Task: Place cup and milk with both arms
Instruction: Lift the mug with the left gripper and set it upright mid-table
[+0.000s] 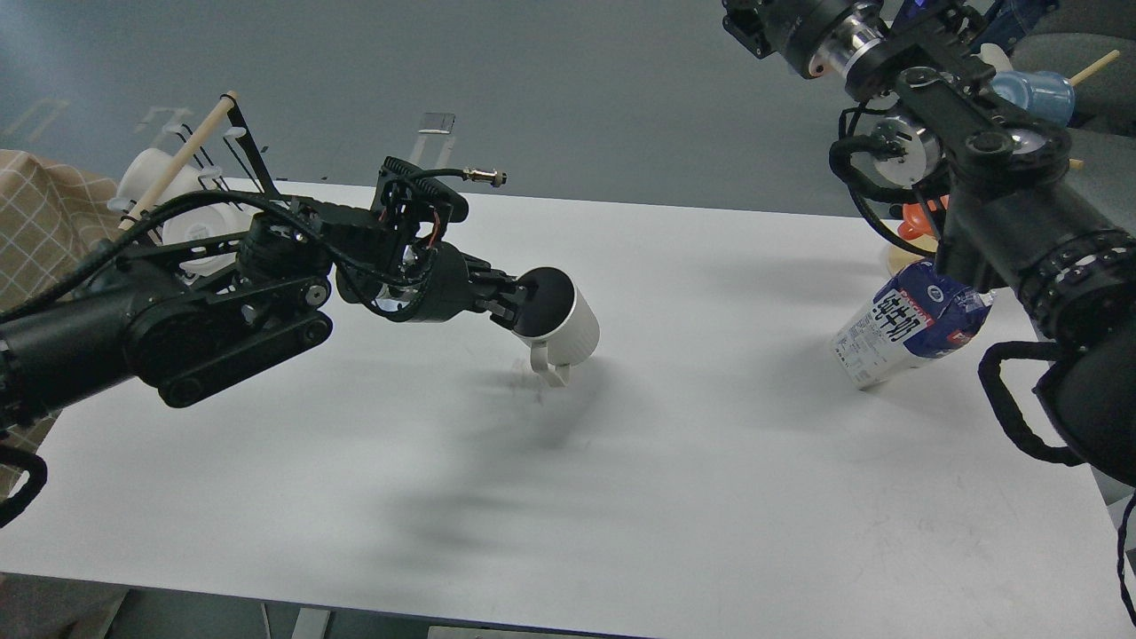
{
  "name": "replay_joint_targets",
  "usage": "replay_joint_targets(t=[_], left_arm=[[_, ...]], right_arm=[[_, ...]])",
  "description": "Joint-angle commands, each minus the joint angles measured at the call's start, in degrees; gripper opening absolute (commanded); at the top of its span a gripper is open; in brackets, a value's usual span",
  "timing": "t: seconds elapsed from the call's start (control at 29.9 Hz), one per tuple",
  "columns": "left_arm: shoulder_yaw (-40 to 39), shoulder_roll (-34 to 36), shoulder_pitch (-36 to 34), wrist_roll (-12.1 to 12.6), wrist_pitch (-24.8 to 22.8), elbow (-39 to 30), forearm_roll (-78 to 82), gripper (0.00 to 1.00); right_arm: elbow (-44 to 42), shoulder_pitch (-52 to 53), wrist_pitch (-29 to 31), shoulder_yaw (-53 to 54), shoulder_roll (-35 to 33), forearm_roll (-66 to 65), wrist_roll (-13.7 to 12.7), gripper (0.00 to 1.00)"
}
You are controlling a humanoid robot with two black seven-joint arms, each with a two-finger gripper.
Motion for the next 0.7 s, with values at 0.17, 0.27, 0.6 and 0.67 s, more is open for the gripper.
replay_joint_targets(t=[0.17, 0.27, 0.6, 0.67], left_arm=[[8.68, -2.70, -4.78, -0.64, 0.00, 2.13, -0.26, 0.00], [8.77, -2.79, -4.96, -0.64, 0.00, 2.39, -0.17, 0.00], [9.12, -4.02, -6.01, -0.64, 0.00, 5.38, -0.08, 0.00], [9.12, -5.16, -6.01, -0.55, 0.00, 5.82, -0.08, 0.00]], right_arm=[[0.08, -0.45, 0.00, -0.07, 0.00, 0.01, 0.00, 1.00], [0.08, -0.62, 0.00, 0.02, 0.00, 0.01, 0.00, 1.00], [0.26, -0.71, 0.00, 0.11, 0.00, 0.10, 0.00, 1.00], [0.26, -0.71, 0.00, 0.11, 0.00, 0.10, 0.00, 1.00]])
